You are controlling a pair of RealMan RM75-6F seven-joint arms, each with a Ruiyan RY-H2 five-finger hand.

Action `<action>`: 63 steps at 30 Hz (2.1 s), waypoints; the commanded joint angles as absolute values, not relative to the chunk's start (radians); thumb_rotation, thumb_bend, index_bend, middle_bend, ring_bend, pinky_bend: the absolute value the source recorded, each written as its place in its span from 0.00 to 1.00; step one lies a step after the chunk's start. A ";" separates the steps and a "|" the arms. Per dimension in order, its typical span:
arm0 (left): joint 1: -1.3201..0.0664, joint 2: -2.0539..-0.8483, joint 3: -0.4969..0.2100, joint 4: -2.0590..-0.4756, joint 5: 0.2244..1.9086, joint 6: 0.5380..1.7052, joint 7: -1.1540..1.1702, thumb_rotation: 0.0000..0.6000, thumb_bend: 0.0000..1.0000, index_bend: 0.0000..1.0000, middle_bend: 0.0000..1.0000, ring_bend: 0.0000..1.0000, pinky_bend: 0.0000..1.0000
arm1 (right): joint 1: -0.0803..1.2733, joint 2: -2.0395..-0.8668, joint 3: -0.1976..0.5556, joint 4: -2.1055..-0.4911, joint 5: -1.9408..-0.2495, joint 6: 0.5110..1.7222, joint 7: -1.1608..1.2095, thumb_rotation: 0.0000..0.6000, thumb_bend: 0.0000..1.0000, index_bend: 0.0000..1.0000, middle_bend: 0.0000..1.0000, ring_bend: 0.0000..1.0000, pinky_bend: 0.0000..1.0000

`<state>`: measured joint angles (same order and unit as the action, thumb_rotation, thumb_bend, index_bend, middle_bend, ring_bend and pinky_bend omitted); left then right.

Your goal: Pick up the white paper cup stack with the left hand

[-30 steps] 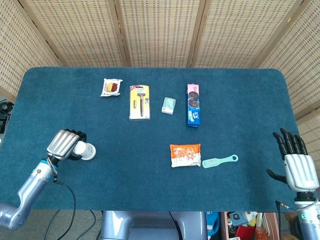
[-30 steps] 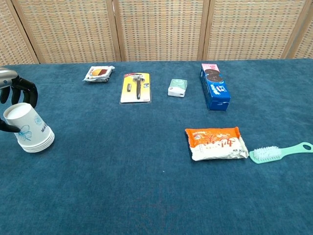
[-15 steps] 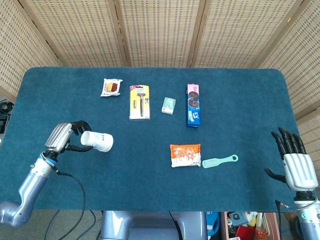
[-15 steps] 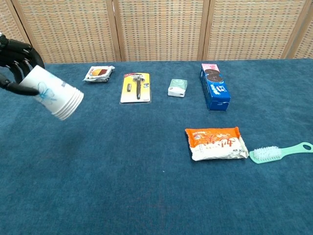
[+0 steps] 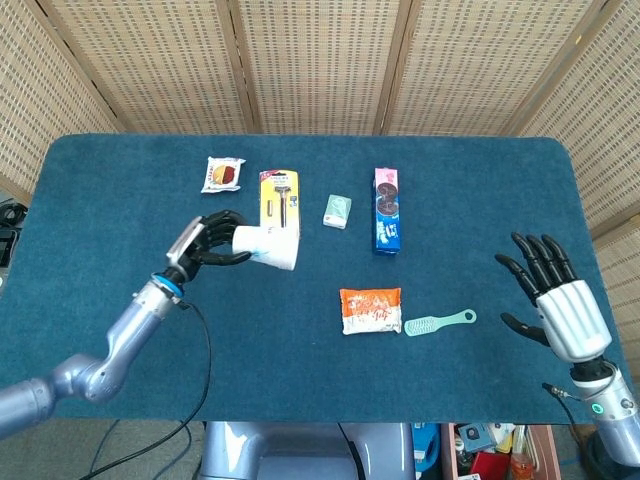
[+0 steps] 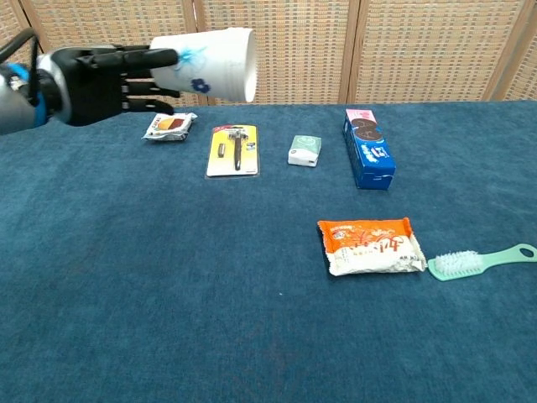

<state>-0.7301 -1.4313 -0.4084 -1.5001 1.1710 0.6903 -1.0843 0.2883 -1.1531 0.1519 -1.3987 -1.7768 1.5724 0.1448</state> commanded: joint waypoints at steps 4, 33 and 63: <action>-0.847 -1.518 -0.461 -1.424 1.142 0.588 -1.083 1.00 0.10 0.51 0.51 0.48 0.49 | 0.396 -1.185 0.180 -1.313 -1.859 1.581 0.174 1.00 0.06 0.28 0.10 0.00 0.04; -0.963 -1.636 -0.514 -1.375 1.044 0.497 -0.960 1.00 0.11 0.51 0.51 0.48 0.49 | 0.697 -1.341 0.179 -1.171 -1.934 1.498 0.166 1.00 0.24 0.45 0.12 0.00 0.04; -0.950 -1.689 -0.527 -1.339 1.063 0.460 -0.942 1.00 0.11 0.51 0.51 0.48 0.49 | 0.772 -1.398 0.140 -1.152 -1.905 1.509 0.109 1.00 0.45 0.58 0.17 0.00 0.11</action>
